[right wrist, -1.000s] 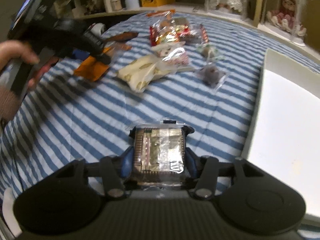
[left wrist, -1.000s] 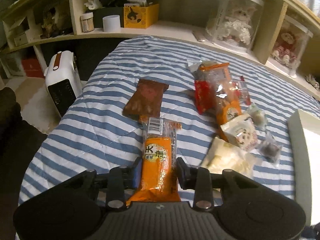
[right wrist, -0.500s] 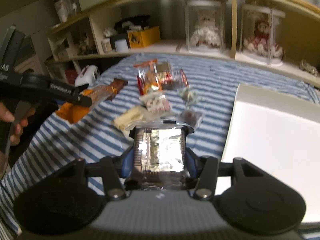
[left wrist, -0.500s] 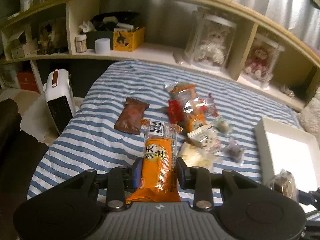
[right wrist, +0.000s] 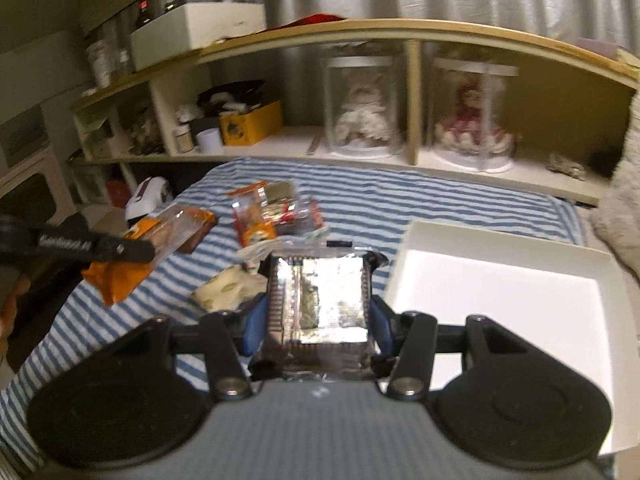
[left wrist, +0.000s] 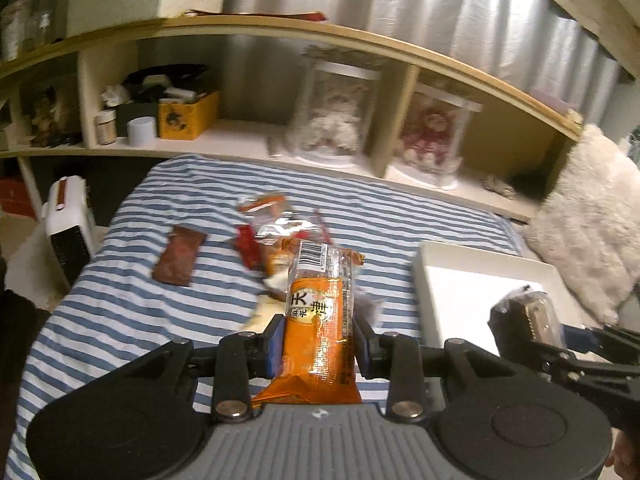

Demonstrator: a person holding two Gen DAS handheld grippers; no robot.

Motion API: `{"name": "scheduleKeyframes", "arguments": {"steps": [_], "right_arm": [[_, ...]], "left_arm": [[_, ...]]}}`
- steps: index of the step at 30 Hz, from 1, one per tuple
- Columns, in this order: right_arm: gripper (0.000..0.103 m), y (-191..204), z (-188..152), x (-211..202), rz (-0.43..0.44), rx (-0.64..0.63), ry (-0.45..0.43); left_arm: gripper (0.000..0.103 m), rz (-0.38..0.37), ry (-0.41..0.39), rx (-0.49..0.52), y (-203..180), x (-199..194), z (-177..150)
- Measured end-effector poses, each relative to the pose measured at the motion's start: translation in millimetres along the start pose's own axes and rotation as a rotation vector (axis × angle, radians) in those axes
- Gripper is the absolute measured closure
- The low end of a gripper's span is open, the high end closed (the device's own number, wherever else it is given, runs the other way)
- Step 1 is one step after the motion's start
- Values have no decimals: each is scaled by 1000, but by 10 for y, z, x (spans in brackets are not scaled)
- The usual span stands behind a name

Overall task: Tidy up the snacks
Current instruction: 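Carry the silver snack with the right tool while the left tool carries the orange bar to the white tray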

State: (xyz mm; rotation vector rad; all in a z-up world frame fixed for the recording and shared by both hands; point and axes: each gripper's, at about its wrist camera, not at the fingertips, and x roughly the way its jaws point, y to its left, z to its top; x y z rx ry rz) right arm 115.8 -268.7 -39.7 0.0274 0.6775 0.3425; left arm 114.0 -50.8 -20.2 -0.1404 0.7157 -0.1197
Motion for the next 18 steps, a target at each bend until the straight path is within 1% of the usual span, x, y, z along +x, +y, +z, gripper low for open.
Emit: {"name": "scheduleKeyframes", "arguments": {"steps": [3,4,9,10,18], "right_arm": [[44,-176,5,-98,-27,20,3],[44,-237,1,-136,-46,25,-17],[44,-529,-23,-331,-107,38,-31],[44,-594,-30,-370,-122,36,-45],[44,-1148,-180,-619,-202,69,-39]], "left_arm": [[66,-19,-4,28,-240,-27,-14],[66,-23,-7,39,-315,-36,-21],[66,-52,-13,76,-713,-23,-23],[66,-59,-13,82,-805,-16,-30],[66,-117,24,103,-1461,221,-113]]}}
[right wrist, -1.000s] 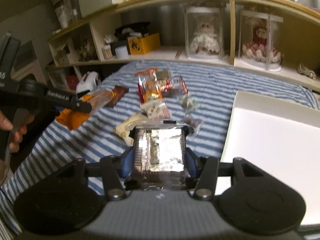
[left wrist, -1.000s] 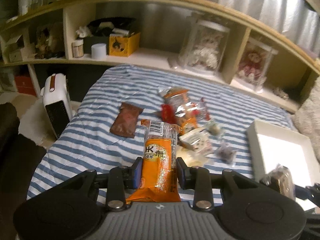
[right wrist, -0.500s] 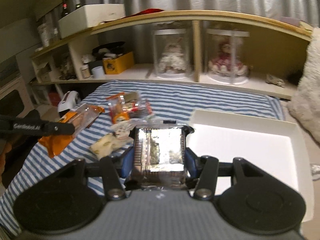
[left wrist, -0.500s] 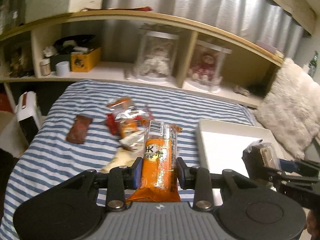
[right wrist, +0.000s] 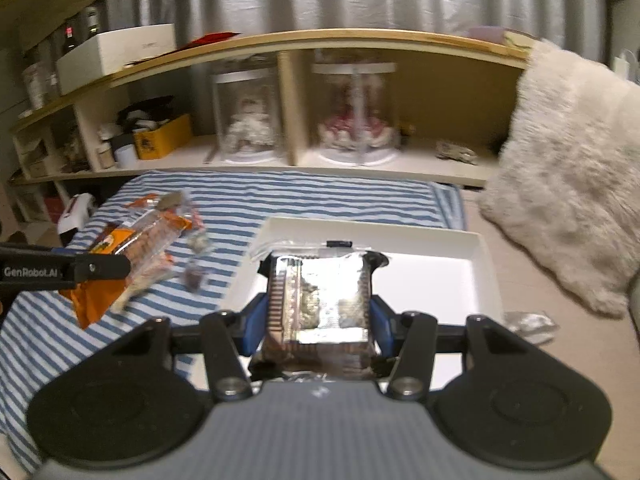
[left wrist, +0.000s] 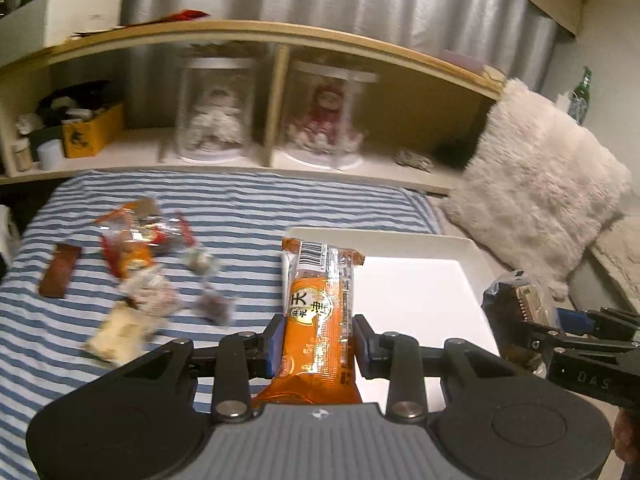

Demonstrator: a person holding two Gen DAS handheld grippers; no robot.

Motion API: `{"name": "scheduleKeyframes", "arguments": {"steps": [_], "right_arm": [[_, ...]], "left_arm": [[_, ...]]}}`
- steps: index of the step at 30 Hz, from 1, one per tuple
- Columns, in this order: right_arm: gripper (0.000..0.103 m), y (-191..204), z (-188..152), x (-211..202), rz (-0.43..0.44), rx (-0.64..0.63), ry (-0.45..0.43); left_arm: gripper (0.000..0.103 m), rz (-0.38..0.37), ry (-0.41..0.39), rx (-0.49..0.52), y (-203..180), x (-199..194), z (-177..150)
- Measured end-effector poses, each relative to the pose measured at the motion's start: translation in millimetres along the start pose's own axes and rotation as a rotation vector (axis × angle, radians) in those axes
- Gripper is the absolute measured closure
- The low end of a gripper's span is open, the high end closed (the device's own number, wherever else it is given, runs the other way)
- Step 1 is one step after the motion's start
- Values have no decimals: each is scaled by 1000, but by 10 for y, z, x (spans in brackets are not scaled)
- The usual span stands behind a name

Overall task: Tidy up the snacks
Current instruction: 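Carry the silver snack with the right tool while the left tool carries the orange bar to the white tray, then release the silver snack with the right tool while the left tool releases the orange bar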

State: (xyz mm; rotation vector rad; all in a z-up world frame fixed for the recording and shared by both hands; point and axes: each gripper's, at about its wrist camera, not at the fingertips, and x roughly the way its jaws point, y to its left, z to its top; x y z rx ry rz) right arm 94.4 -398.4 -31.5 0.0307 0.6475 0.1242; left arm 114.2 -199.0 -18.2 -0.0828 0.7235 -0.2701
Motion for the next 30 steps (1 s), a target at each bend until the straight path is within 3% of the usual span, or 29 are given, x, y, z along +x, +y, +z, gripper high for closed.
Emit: {"name": "scheduleKeyframes", "arguments": {"steps": [14,25,30], "right_arm": [[44,-1028,-287,125,-89,81,74],[44,-1384,-323,541,-61,147,150],[44,-1427,-325,741,-46,160,198]], "left_arm": [[66,-76,115,-8,-844,794,-83],[65,-95,198,-125,-921,1308,-120],[65,-138,252,-204,-895,1521,-169]]}}
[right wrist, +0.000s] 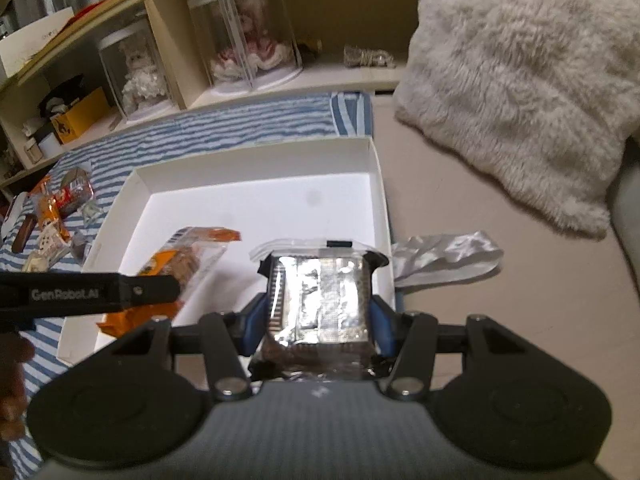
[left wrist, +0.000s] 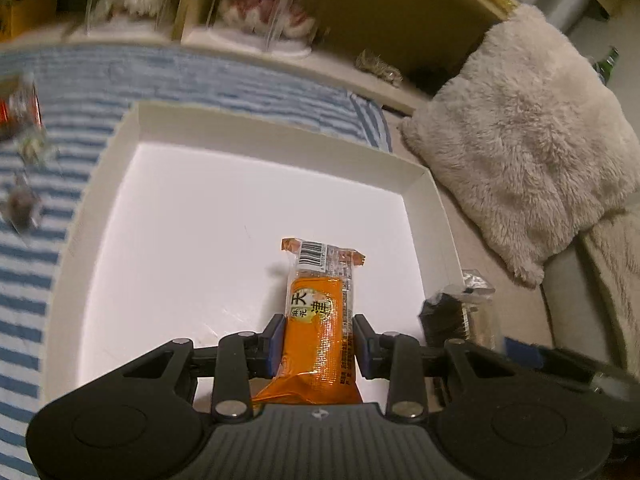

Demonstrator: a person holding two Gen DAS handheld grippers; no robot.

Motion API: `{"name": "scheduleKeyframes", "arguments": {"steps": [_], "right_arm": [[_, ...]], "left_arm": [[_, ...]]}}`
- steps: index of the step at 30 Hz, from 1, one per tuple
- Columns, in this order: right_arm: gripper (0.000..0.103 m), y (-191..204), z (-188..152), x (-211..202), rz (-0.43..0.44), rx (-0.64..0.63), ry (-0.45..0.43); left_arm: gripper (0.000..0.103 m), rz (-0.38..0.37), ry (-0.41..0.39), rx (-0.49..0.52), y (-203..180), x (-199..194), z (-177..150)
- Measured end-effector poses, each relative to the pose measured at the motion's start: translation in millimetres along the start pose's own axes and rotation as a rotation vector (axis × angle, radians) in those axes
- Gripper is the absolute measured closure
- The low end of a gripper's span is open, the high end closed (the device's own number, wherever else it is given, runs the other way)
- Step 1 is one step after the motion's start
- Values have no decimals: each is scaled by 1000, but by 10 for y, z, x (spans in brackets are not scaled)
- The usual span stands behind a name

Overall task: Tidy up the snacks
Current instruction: 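Release the silver snack with the right tool while the left tool releases the orange bar, then move both open tools back from the tray toward the remaining snacks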

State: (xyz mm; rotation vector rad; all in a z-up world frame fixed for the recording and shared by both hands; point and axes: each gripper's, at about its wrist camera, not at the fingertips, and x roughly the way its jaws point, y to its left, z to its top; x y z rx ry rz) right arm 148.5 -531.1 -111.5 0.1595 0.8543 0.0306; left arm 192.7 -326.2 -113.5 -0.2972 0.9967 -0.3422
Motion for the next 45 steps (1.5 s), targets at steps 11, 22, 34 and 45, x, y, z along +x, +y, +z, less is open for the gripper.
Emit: {"name": "scheduleKeyframes", "arguments": {"steps": [11,22,34,45], "right_arm": [[43,44,66,259,-2,-7,48],[29,53,28,56,-32,0,50],[15,116,-268,-290,-51,13,23],[1,219,-401,-707,-98,4,-33]], "left_arm": [[49,-12,48,-61,205,111,69],[29,75,76,89,308,-176,-18],[3,112,46,176,282,-552,-169],[0,105,-20,231,236,-948,-287]]}}
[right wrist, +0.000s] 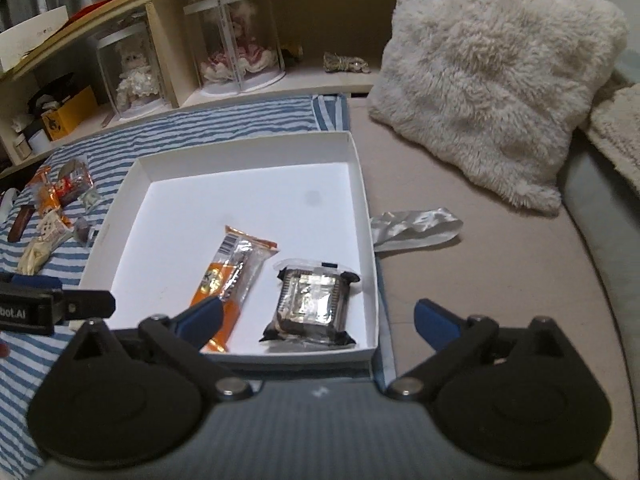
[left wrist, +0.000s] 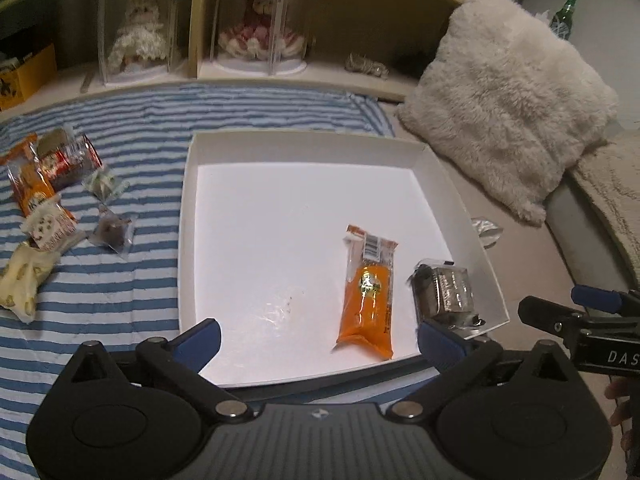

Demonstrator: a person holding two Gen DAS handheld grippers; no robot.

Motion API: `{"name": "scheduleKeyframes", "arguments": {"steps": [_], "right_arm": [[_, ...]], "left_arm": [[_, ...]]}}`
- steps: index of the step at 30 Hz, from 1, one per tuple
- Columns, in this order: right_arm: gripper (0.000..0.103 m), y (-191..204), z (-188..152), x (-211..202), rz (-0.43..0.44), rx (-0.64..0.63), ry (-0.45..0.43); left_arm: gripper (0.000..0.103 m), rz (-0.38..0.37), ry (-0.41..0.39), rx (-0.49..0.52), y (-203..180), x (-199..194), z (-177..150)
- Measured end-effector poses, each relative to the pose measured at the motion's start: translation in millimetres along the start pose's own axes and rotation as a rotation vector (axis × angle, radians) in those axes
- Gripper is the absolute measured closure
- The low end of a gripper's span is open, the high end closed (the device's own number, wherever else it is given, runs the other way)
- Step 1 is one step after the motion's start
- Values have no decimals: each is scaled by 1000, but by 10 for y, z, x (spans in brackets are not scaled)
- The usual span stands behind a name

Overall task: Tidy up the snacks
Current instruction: 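Move both open tools back from the tray toward the remaining snacks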

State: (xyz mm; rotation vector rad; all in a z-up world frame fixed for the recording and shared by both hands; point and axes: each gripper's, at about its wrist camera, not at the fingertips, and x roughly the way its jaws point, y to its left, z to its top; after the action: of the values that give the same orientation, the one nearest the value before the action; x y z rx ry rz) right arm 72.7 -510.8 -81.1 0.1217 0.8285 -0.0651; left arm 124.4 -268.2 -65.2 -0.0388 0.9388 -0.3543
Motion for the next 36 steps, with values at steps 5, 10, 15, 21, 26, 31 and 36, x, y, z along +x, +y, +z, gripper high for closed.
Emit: {"name": "scheduleKeyframes", "arguments": {"steps": [5,10,15,21,26,31,36], "right_arm": [[0,74,-9,-200,-10,-8,-25],[0,176,-1,-407,-18,-13,-46],[0,314,58,-640,-18,-16,-76],[0,513,135,-861,-9,0,-107],[0,829,221,-1033,24,-16,-135],[1,1230,374,-1145,82,-47,-168],[0,1663,527,-1136,135,-96,-182]], "left_arm": [[0,7,-34,7,34,-235,-19],[0,21,-66,19,137,-487,-31],[0,46,-96,21,334,-764,-25],[0,76,-135,27,633,-1121,9],[0,122,-172,20,942,-1424,51],[0,174,-194,-5,1284,-1641,91],[0,217,-206,-49,1634,-1763,119]]}}
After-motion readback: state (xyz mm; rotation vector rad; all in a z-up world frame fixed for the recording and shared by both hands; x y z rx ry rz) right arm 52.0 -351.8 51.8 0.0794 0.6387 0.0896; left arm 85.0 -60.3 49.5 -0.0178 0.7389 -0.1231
